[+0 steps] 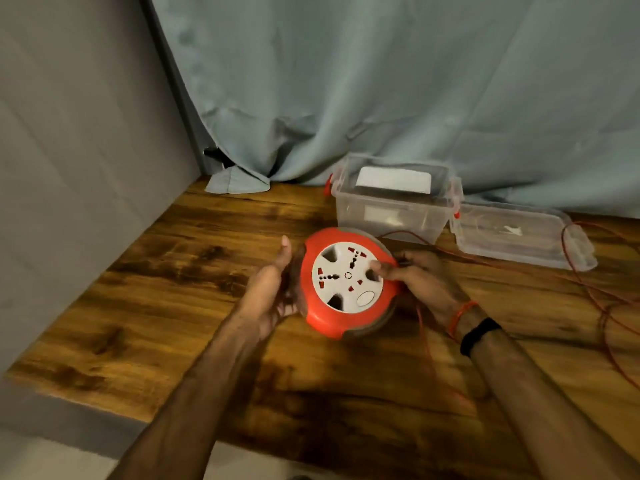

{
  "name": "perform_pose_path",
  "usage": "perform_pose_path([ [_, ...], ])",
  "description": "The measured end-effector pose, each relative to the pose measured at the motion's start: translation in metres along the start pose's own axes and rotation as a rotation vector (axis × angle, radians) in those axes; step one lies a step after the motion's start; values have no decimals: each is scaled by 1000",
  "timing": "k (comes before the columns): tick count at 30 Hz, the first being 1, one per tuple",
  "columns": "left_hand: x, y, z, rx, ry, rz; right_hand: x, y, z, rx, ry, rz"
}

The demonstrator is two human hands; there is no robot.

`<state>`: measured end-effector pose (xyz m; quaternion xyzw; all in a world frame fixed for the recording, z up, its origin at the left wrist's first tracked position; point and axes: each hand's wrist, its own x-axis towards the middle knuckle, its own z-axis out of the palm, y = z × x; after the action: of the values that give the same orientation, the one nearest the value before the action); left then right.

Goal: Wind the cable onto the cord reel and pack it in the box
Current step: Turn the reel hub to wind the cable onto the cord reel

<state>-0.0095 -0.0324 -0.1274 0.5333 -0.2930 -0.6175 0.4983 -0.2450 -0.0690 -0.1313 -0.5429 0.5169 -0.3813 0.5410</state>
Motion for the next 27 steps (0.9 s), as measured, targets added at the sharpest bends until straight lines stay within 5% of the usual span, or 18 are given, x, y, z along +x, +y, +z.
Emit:
perform_pose_path([
  [6,27,-12,19,-366,-475,-189,10,2,-13,93,31,-164],
  [14,35,-37,21,-433,-1127,-340,13,9,-13,41,116,-222],
  [20,40,-41,33,-501,-969,-235,14,4,-5,-34,192,-330],
  [27,49,-49,46,-509,-903,-163,11,19,1,-521,470,-539],
])
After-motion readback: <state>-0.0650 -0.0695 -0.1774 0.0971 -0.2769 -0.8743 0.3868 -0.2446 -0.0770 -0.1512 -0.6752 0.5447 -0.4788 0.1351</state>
